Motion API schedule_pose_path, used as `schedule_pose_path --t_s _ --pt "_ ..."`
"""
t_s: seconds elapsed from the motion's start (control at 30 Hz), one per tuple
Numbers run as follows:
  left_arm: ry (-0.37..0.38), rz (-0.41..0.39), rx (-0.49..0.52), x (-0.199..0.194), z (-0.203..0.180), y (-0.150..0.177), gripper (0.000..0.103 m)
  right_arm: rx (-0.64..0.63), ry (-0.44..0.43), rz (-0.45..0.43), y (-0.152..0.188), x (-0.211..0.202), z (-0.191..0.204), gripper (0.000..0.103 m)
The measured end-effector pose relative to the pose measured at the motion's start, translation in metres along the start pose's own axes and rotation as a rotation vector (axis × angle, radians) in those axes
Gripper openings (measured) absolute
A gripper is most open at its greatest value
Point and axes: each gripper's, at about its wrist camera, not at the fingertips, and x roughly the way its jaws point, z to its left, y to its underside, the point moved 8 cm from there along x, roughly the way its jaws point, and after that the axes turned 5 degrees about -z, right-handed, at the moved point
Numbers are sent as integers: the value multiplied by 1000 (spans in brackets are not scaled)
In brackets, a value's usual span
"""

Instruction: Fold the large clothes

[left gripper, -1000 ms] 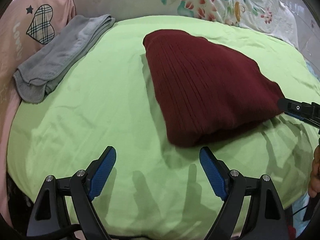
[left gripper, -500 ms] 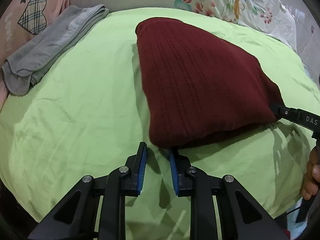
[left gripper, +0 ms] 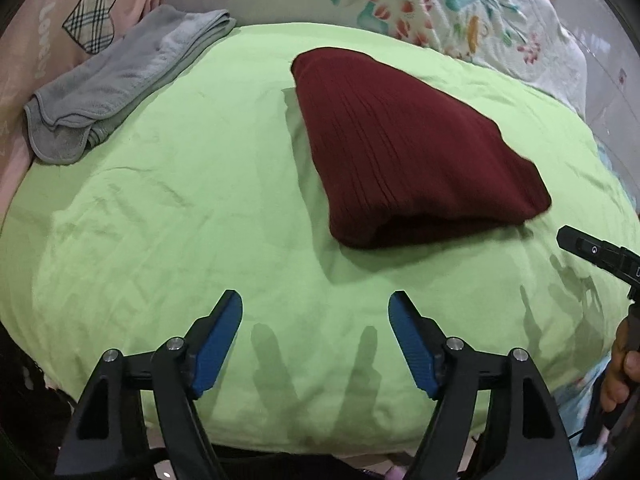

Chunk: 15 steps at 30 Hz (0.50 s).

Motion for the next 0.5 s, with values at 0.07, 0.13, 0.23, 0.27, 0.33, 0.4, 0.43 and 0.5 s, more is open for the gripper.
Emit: schedule_pose_path --t_s 0.07,0.13,0.23,0.27,0.33,0.4,0.43,0.5 --pt "-16 11 28 -1 -3 7 81 -43 17 7 7 -2 4 63" --pt "-22 18 46 -2 -5 14 81 -69 27 17 15 -5 5 68" --pt "-33 26 57 -4 -4 21 81 -86 36 31 24 -8 5 73" --pt "-34 27 58 -4 -3 23 81 -95 39 37 28 -9 5 75" --pt "-33 26 62 -7 -3 26 81 -106 39 44 32 -12 6 78" --pt "-35 20 75 -9 -3 26 81 -119 33 52 36 -14 7 78" --pt "-38 13 90 -13 -4 26 81 -124 29 56 38 -15 8 79" --pt "-43 1 114 -18 -6 24 81 -131 26 63 39 -19 9 79"
